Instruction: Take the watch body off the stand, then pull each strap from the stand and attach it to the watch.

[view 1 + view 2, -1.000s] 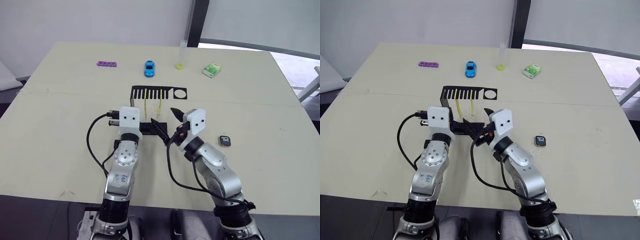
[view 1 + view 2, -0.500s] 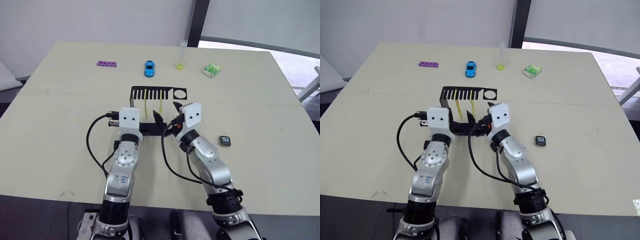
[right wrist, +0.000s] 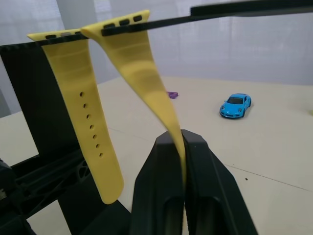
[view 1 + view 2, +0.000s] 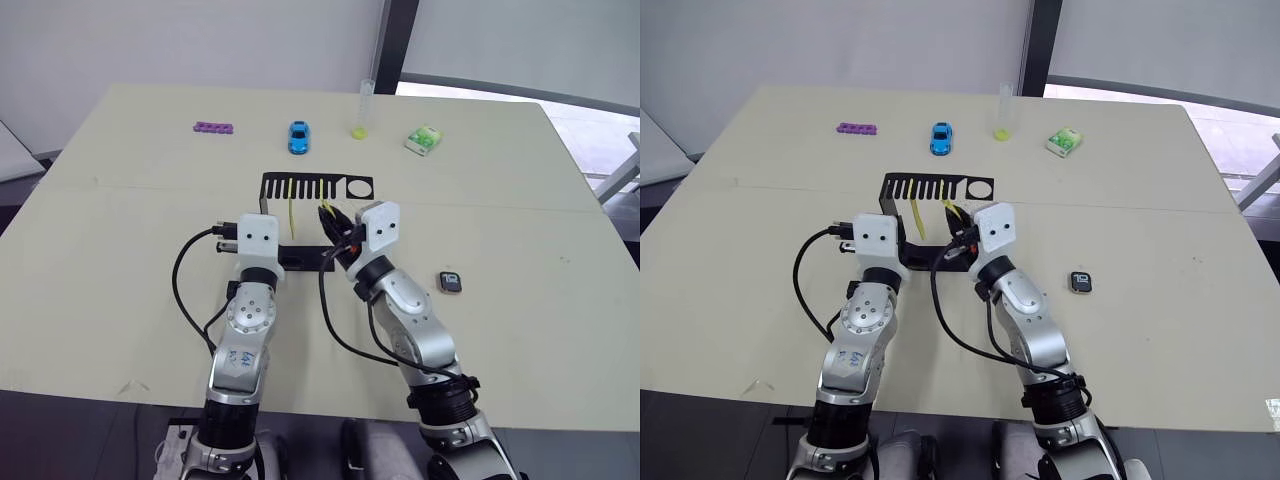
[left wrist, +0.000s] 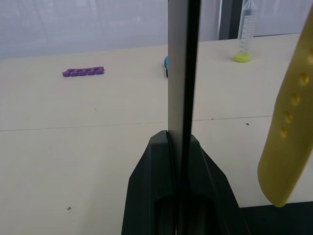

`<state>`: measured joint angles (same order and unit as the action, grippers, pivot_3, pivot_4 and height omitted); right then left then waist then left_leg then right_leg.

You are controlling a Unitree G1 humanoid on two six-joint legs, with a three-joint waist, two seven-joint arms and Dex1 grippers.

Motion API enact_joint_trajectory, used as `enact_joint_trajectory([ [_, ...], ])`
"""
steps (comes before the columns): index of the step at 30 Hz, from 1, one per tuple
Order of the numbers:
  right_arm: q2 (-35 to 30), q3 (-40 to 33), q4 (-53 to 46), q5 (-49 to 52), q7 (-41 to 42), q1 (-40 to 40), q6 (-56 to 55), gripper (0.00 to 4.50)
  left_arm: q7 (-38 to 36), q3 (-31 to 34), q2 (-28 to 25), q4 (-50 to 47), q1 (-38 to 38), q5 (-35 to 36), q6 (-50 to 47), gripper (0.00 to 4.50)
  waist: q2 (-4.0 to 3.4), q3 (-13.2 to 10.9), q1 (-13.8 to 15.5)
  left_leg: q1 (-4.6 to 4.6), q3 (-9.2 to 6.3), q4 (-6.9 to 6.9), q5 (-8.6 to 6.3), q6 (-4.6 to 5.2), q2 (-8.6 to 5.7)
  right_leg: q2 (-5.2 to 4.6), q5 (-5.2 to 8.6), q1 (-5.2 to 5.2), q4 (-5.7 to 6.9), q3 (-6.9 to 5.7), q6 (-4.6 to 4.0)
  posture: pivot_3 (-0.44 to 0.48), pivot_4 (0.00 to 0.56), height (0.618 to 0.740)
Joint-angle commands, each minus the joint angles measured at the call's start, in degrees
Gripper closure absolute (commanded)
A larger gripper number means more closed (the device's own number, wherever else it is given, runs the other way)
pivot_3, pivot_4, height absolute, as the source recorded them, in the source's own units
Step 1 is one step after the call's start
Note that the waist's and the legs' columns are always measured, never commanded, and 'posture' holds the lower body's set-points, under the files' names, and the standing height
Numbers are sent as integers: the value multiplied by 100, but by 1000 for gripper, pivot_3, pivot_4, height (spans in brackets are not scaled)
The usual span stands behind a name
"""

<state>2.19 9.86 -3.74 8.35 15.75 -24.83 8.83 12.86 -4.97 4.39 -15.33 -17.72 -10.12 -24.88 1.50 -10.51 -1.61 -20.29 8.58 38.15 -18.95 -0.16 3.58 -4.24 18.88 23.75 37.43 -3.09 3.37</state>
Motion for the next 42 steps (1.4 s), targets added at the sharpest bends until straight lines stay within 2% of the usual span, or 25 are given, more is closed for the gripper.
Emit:
enact_joint_trajectory([
  [1, -23, 33, -187, 56, 216, -92, -316, 4424, -32, 4, 12, -183, 36, -49, 15, 4500, 0, 0, -1, 0, 0, 0, 0, 0, 0, 0, 0, 0, -1, 0, 0, 0, 150, 740],
  [16, -265, 495, -244, -207, 686, -53, -768, 4424, -72, -80, -157, -96, -43, -217, 1, 4500, 0, 0, -3, -2, 0, -3, 0, 0, 0, 0, 0, 4, -1, 0, 0, 0, 150, 740],
  [29, -504, 462, 40, -1136, 278, -196, -1252, 4424, -75, -63, -152, -86, -10, -209, -30, 4500, 1, 0, -3, -1, 0, -3, 0, 0, -1, -4, 0, 3, -2, -3, 0, 0, 150, 740],
  [42, -558, 316, 107, -1448, 12, -220, -1501, 4424, -56, -56, -118, -86, 59, -203, -61, 4500, 1, 0, -3, -1, 0, -3, 0, 0, 0, -4, 0, 3, -2, -3, 0, 0, 150, 740],
])
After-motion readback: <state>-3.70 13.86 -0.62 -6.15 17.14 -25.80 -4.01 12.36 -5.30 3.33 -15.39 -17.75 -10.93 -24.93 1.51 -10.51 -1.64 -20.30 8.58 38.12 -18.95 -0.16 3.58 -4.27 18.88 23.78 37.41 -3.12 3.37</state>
